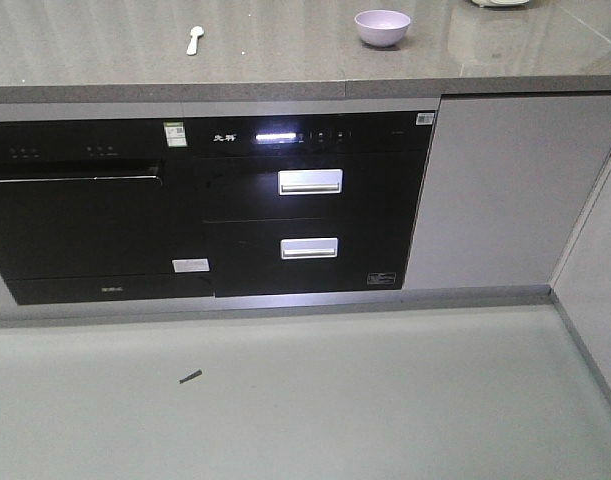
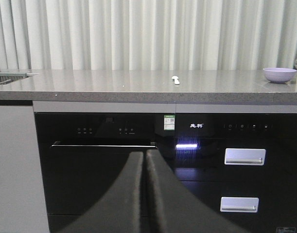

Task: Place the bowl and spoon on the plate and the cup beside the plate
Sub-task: 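Drive the base to the counter with the spoon and lilac bowl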

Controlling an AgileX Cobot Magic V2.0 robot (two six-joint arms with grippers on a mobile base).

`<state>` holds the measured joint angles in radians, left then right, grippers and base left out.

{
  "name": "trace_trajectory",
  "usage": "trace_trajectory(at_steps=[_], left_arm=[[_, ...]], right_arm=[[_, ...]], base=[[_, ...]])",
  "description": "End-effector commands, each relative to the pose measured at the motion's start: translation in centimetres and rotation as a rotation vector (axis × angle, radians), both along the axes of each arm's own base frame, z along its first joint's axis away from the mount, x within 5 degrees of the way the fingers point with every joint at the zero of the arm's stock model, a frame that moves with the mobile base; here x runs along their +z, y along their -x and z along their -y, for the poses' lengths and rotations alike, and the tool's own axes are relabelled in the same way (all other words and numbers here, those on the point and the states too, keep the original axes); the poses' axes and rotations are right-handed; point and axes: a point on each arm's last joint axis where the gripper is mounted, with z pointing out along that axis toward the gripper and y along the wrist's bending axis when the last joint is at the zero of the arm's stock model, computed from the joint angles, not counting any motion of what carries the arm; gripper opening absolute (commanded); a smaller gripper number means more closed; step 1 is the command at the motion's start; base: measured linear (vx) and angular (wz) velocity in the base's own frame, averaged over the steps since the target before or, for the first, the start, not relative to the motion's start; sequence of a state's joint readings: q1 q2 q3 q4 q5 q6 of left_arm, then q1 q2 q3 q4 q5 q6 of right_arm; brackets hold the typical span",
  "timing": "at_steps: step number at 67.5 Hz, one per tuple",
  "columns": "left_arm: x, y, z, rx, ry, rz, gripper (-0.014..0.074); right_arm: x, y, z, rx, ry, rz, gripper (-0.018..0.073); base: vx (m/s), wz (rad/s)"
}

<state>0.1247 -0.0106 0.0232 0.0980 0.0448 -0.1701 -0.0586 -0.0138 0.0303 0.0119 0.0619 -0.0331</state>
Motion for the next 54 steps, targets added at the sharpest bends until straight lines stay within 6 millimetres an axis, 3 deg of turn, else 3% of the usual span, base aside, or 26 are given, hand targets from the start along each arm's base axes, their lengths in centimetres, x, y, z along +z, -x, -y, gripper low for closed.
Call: trace_trajectory(at_steps=[1,54], left_arm=[[1.35,0.26,0.08,-0.006,0.006,0.104,-0.0006],[1.35,0.26,0.08,-0.006,0.006,0.104,-0.0006]], right_arm=[[0.66,0.06,0.03,-0.006,0.014,0.071,-0.0003],[0.66,0.06,0.03,-0.006,0.014,0.071,-0.0003]], base=[[0.21,-0.07],[0.21,-0.02]])
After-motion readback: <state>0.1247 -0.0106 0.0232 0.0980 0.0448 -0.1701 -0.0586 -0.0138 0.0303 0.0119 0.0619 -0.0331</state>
